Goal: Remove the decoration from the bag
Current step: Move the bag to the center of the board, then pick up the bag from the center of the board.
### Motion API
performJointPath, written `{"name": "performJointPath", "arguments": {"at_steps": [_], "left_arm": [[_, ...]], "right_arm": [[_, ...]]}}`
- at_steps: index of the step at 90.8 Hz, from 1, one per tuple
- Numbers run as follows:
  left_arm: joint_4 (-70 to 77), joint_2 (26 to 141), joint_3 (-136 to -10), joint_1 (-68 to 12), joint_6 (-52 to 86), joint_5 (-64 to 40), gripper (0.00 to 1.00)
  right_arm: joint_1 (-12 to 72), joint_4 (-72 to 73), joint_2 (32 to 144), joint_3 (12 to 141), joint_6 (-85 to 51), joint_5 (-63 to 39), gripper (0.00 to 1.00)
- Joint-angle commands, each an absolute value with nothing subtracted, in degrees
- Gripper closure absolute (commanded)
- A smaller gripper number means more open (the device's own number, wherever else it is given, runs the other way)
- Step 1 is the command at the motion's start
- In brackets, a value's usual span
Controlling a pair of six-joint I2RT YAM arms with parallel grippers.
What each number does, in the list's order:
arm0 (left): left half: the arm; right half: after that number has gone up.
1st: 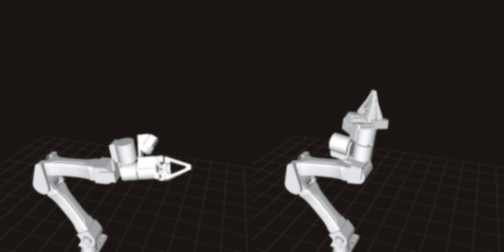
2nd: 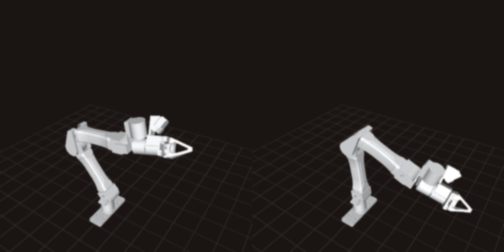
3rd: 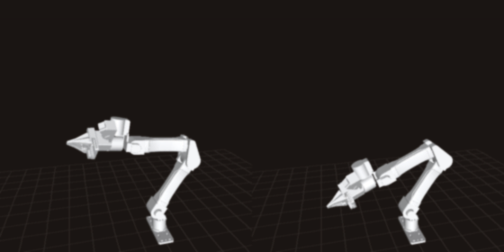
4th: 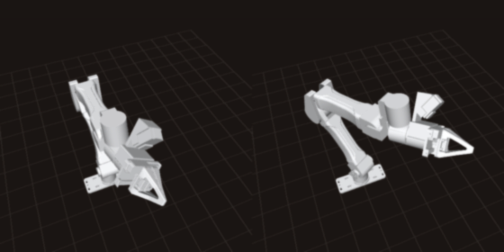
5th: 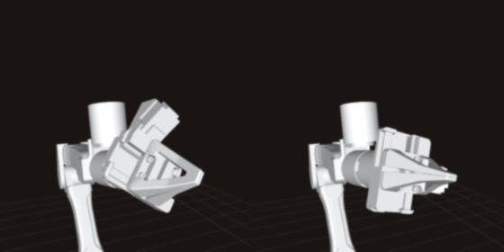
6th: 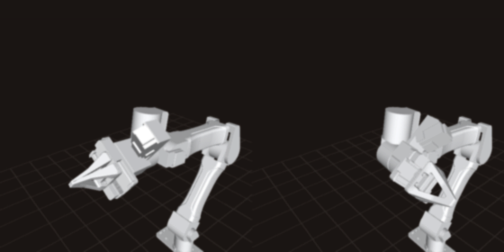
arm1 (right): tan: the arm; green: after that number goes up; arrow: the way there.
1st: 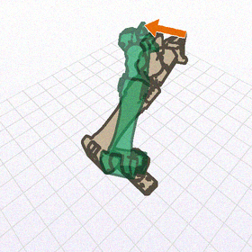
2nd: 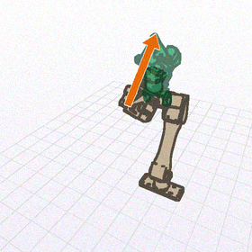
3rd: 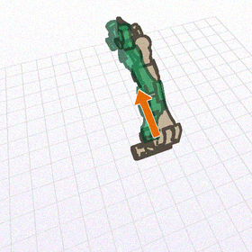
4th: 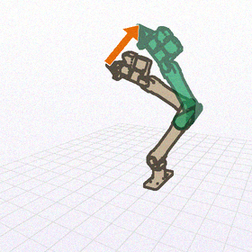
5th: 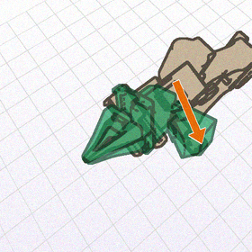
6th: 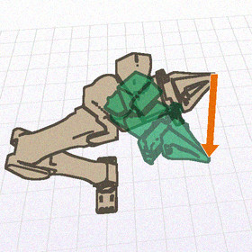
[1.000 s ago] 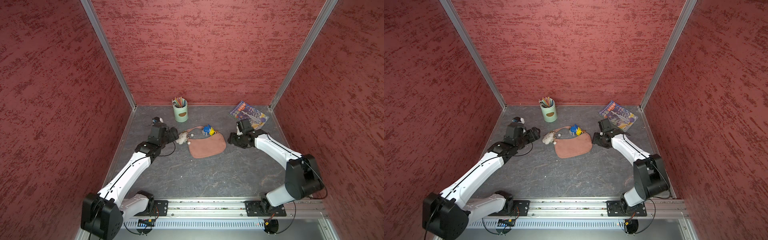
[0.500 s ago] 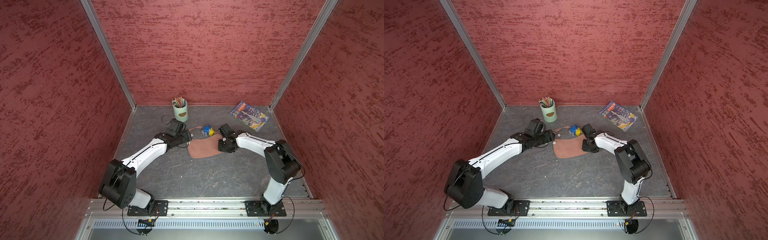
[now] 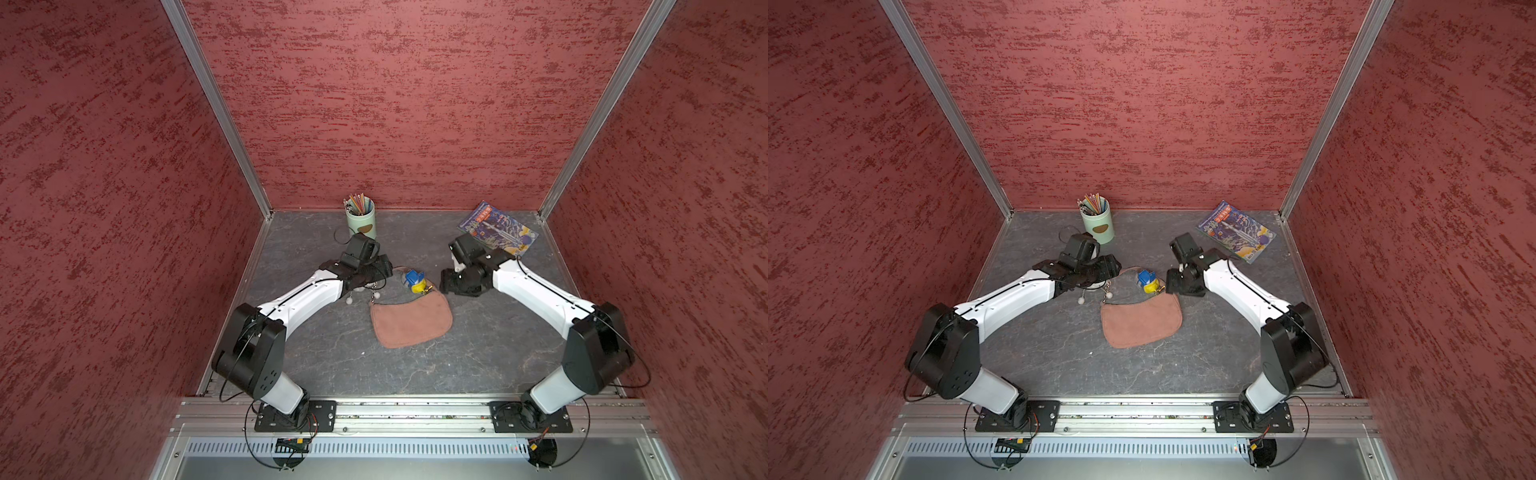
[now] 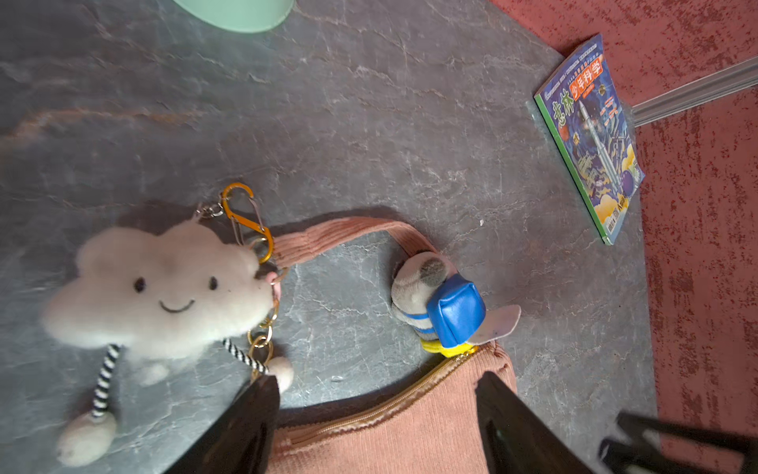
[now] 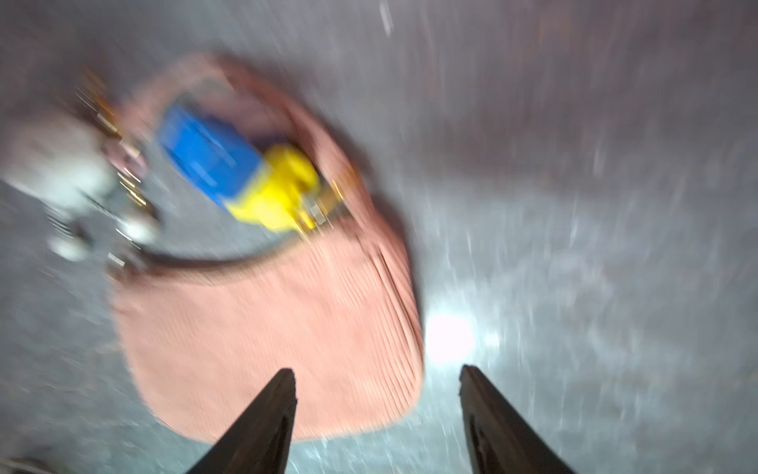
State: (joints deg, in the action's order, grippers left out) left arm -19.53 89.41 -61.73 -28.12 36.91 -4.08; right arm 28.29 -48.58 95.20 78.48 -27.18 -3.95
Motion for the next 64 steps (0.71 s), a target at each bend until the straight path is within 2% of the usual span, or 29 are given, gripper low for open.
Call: {"name": "performJointPath", "arguments": {"at_steps": [1, 18, 29, 43, 64], "left_arm": [[-18.3, 88.9, -62.3, -28.6, 38.3, -5.5, 0.24], [-20.2, 85.5, -59.6, -28.5, 38.8, -5.0, 0.30], [-20.9, 83.5, -58.1, -28.4, 39.3, -4.6, 0.30], [-20.4, 82.4, -56.9, -28.4, 40.5, -4.6, 0.30], [-18.8, 83.2, -56.8, -28.9, 41.8, -5.5, 0.31]], "right_arm": [[28.5, -49.9, 105.2, 89.2, -19.6, -5.8, 0.33], [28.5, -50.6, 123.0, 109.7, -14.3, -9.3, 0.36], [29.0, -52.8, 131.4, 117.7, -11.7, -11.5, 0.36], [29.2, -53.0, 134.2, 119.5, -9.6, -14.5, 0.36], [29.5, -53.4, 136.6, 118.9, -8.5, -12.3, 0.40]]}}
